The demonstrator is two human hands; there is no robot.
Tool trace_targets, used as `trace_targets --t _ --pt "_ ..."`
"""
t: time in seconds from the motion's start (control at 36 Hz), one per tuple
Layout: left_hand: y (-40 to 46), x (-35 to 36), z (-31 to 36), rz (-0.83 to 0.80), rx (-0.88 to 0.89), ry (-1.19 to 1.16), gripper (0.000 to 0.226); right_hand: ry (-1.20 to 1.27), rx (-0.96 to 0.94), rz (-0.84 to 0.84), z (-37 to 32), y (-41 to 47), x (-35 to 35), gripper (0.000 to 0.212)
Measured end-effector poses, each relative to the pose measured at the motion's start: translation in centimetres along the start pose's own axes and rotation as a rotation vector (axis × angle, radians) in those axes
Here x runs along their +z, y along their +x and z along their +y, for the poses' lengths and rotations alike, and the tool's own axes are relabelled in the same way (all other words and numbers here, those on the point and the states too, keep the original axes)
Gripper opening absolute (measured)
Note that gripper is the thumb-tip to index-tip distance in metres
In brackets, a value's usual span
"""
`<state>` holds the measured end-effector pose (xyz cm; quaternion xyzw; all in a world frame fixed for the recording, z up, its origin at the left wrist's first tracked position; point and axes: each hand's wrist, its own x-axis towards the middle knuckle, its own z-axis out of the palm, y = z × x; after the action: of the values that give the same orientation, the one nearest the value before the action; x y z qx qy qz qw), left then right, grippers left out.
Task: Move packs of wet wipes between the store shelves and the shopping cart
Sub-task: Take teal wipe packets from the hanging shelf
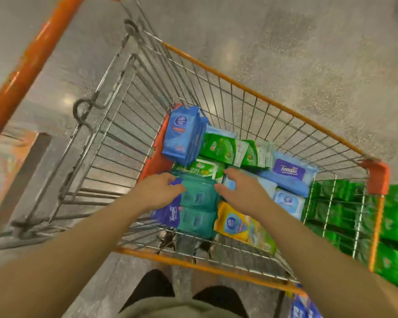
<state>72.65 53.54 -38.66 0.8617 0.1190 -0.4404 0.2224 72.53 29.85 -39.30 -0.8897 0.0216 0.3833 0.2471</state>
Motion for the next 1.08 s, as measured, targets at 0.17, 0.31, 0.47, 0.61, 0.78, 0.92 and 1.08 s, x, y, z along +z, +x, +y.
trace_targets --t 0.17,0.31,0.47,0.61,0.78,0.92,1.08 --pt "2.7 2.5 1.0 -0.102 -0.246 -0.353 0.031 -0.042 -0.040 0.002 -0.5 4.7 3.3 0.084" --pt "3.3 5.1 1.9 -0.167 -0.480 -0.905 0.014 -0.157 -0.078 -0.099 -0.8 7.5 6.4 0.090" --pt "3.7 6.0 2.5 -0.112 -0.565 -1.056 0.023 -0.302 -0.057 -0.241 -1.2 9.8 7.5 0.095" --pt "3.8 5.6 2.2 -0.130 -0.583 -1.115 0.021 -0.457 -0.026 -0.260 -1.9 11.1 7.2 0.091" --pt "4.2 5.6 2.1 -0.107 -0.643 -1.194 0.018 -0.467 0.013 -0.304 -1.7 11.5 7.3 0.098" --pt "4.4 5.7 2.4 -0.075 -0.669 -1.287 0.024 -0.415 0.029 -0.348 -1.8 11.7 7.0 0.099" --pt "4.3 5.6 2.6 -0.023 -0.700 -1.478 0.016 -0.271 0.097 -0.356 -2.2 12.1 7.2 0.116"
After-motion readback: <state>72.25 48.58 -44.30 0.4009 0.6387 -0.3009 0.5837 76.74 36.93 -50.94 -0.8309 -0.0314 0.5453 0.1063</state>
